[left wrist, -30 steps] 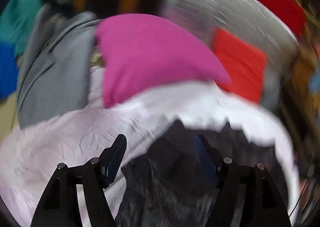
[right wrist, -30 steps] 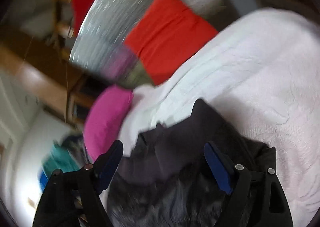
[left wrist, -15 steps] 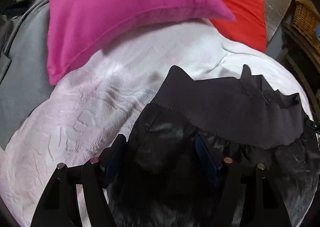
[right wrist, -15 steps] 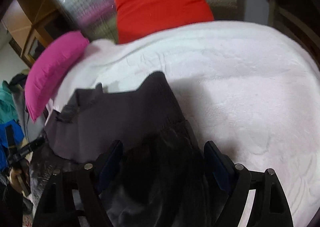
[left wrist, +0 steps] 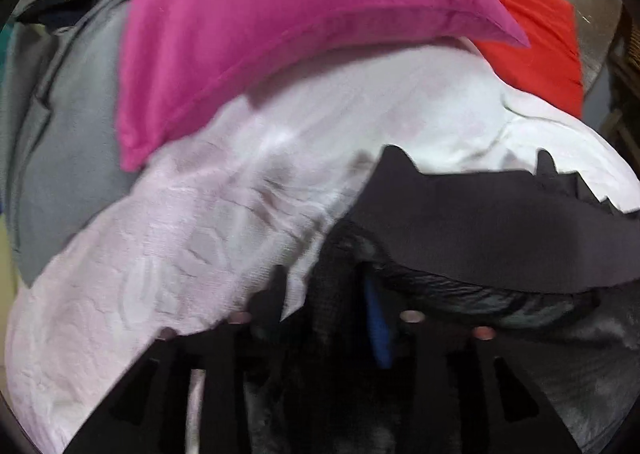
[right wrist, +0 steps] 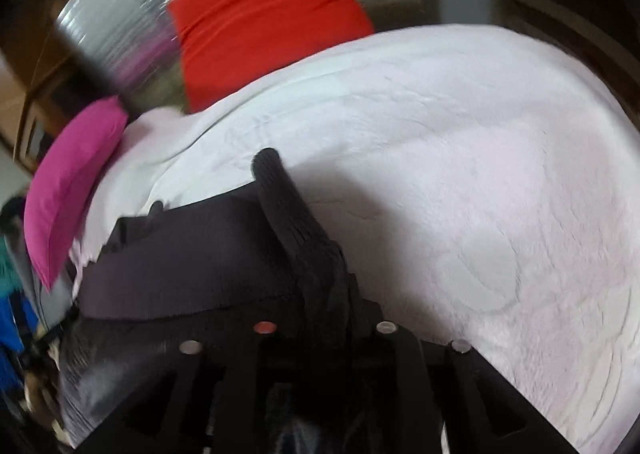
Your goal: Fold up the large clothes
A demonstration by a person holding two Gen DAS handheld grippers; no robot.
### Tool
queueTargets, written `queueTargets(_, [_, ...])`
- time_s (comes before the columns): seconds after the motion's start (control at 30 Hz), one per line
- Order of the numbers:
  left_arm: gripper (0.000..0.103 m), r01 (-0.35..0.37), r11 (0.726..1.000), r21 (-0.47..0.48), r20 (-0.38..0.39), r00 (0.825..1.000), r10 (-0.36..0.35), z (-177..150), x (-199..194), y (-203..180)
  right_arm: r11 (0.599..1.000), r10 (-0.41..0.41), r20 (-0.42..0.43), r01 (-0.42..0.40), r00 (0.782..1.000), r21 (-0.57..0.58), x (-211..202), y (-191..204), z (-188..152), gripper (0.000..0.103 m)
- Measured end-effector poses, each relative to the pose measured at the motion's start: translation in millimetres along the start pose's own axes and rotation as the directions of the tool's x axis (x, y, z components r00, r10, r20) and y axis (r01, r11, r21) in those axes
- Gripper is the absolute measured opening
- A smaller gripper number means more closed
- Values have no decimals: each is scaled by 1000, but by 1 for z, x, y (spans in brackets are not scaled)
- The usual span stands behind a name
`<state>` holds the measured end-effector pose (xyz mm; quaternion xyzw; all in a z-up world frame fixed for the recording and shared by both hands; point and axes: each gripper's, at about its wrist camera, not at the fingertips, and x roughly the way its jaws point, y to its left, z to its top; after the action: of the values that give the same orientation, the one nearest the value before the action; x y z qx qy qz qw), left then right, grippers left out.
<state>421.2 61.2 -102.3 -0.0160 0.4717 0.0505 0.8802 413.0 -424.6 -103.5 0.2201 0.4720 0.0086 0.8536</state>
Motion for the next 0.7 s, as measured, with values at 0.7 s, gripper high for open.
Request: queueTargets(0.7, [64,-32,971,237,126,992,2,-113,-75,-113,898,-165,138,207,977,-389,-54,124,-130,76])
